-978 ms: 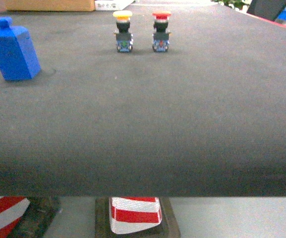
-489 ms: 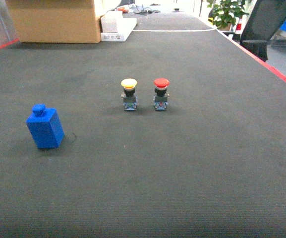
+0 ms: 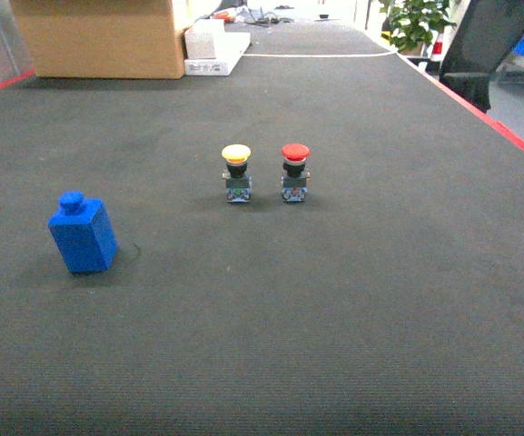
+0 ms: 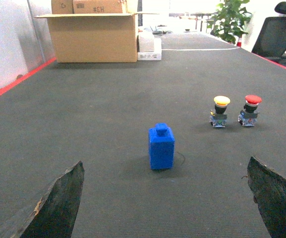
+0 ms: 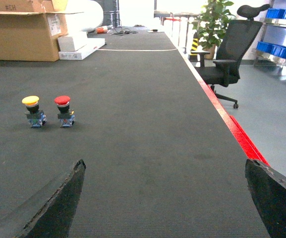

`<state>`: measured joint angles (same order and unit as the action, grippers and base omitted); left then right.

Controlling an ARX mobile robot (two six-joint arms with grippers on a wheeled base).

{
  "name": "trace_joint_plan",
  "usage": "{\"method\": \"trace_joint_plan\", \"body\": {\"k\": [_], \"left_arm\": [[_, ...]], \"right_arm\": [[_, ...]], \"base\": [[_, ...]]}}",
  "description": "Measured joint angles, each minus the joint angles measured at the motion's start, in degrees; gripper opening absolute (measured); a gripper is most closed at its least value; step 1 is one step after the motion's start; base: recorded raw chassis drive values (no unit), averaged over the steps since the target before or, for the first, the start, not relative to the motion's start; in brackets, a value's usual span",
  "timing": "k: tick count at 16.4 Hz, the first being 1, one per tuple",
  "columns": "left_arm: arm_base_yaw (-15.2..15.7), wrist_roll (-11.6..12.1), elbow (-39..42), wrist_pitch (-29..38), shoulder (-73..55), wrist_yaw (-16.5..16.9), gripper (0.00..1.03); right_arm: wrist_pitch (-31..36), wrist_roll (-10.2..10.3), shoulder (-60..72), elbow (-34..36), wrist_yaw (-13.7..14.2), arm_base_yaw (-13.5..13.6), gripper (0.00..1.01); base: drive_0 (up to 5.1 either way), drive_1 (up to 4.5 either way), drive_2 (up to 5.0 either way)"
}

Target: Pick blue part to blue bin on bottom shelf

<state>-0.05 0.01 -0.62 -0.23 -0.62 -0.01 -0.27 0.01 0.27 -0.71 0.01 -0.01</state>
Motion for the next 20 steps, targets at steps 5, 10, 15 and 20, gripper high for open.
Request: {"method": "trace_joint_plan", "body": {"k": [5, 10, 15, 20], "left_arm": [[-4.94, -1.49, -1.53, 2.38, -8.92, -10.54, 0.98], [-6.25, 0.96, -15.10, 45.33, -62.84, -8.57, 0.98], [-6.67, 2.40, -30.64, 50.25, -95.62, -4.35, 0.98], [-5.31, -0.31, -38.58, 49.81, -107.91, -3.93, 0.98]], "right_arm": [[-0.04, 0.04, 0.00, 0.00, 0.04, 0.00, 0.98], [0.00, 0.02, 0.00, 0.00, 0.00, 0.00, 0.98], [0.00, 0.00, 0.00, 0.00, 0.00, 0.00, 0.98], [0.00, 0.00, 0.00, 0.00, 0.00, 0.00, 0.98]], "base": [[0.0, 0.00, 0.0], [0.0, 0.00, 0.0], [0.0, 0.00, 0.0], [0.0, 0.00, 0.0]]}}
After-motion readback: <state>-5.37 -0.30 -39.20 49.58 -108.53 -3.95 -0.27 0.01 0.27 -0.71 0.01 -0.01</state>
